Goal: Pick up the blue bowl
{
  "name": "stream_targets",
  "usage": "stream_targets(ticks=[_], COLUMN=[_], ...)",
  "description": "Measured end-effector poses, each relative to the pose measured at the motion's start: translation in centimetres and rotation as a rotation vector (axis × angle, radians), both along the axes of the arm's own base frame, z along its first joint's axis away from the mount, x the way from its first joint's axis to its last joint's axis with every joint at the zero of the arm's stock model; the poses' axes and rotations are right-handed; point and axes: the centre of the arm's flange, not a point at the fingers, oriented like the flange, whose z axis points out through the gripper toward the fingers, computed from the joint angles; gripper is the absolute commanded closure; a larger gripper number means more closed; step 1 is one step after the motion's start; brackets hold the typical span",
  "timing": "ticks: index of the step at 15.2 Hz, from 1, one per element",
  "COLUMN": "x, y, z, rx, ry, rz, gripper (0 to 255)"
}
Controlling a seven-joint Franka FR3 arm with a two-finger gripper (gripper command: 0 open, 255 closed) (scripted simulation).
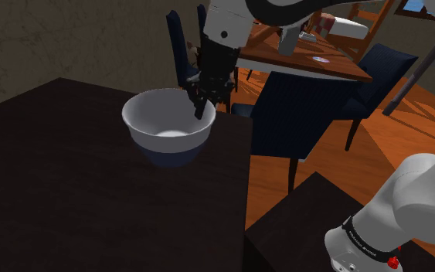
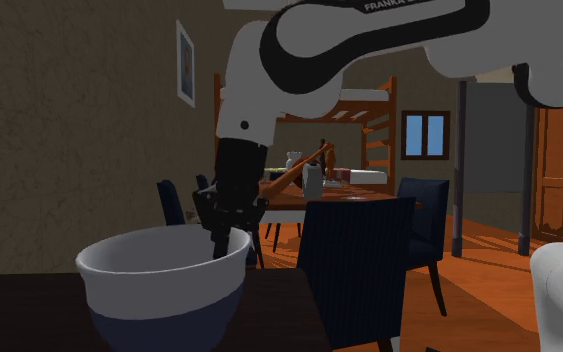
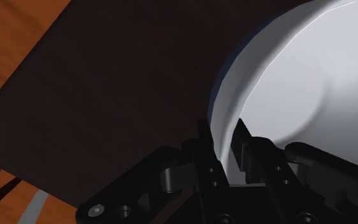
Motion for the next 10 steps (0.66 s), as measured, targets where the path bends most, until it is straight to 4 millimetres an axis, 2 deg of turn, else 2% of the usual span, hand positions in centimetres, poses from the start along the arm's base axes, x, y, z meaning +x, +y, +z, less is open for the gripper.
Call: stream_targets(ticks=[10], x=[0.0], y=[0.0], z=[5.0], rx=[0.0], ry=[0.0], rz=[0.0], gripper=[255])
